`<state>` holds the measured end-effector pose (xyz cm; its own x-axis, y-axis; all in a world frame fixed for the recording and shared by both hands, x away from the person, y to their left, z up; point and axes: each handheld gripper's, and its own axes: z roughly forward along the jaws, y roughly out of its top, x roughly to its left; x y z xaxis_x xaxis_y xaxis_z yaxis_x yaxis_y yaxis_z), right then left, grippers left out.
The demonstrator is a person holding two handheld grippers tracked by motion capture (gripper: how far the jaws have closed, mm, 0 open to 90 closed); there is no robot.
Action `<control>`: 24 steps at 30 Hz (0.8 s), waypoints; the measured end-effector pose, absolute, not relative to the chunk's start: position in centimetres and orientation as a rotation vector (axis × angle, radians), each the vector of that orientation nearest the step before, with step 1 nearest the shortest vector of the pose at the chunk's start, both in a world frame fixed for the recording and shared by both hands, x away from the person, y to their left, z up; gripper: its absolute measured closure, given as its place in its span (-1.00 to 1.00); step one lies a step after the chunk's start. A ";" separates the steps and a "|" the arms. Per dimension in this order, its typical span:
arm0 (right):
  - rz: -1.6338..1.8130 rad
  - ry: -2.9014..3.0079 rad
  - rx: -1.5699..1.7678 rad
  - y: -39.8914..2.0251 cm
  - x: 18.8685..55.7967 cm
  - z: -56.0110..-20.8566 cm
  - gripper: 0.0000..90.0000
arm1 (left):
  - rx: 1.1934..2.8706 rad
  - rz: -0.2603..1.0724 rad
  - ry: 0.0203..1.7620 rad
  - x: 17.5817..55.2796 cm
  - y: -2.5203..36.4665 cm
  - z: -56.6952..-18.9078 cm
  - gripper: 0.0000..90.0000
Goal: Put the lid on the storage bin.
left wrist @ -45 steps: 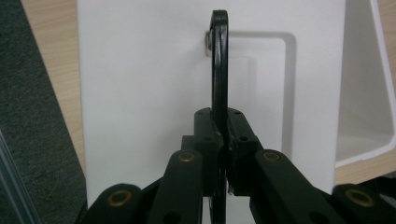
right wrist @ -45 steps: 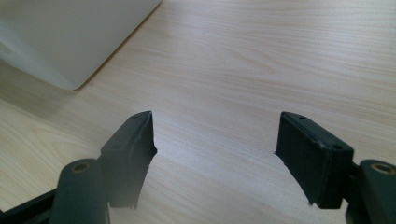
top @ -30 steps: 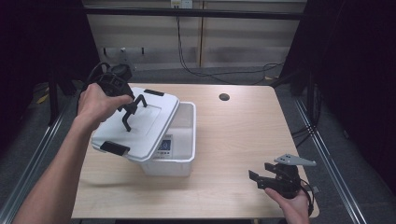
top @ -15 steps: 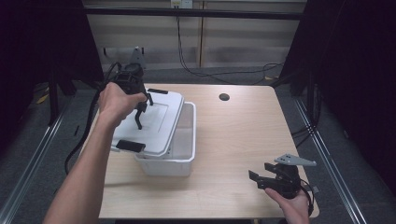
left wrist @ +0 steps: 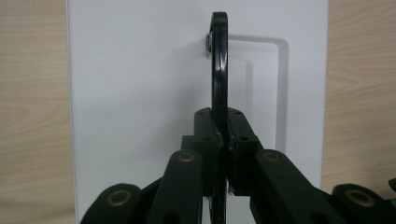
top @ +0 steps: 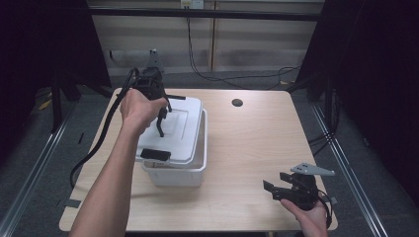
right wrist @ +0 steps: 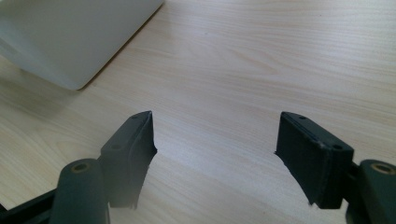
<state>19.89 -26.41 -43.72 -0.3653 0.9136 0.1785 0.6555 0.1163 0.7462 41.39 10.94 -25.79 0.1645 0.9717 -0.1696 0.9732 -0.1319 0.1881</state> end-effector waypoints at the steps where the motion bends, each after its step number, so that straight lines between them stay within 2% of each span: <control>1: 1.110 2.075 1.533 -26.4 19.9 -43.7 -0.39 | 2.193 -0.006 1.885 41.4 10.8 -26.0 0.89; 10: 1.112 2.077 1.531 -26.4 19.9 -43.7 -0.39 | 2.139 -0.031 1.921 41.3 9.8 -27.1 0.89; 24: 1.111 2.078 1.529 -26.4 19.9 -43.7 -0.39 | 2.056 -0.063 1.983 41.4 10.2 -28.4 0.89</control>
<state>19.85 -26.36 -43.72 -0.3686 0.9126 0.1772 0.6541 0.1192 0.7470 41.40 10.24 -28.38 0.0551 0.9727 -0.2256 0.9850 -0.0160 0.1715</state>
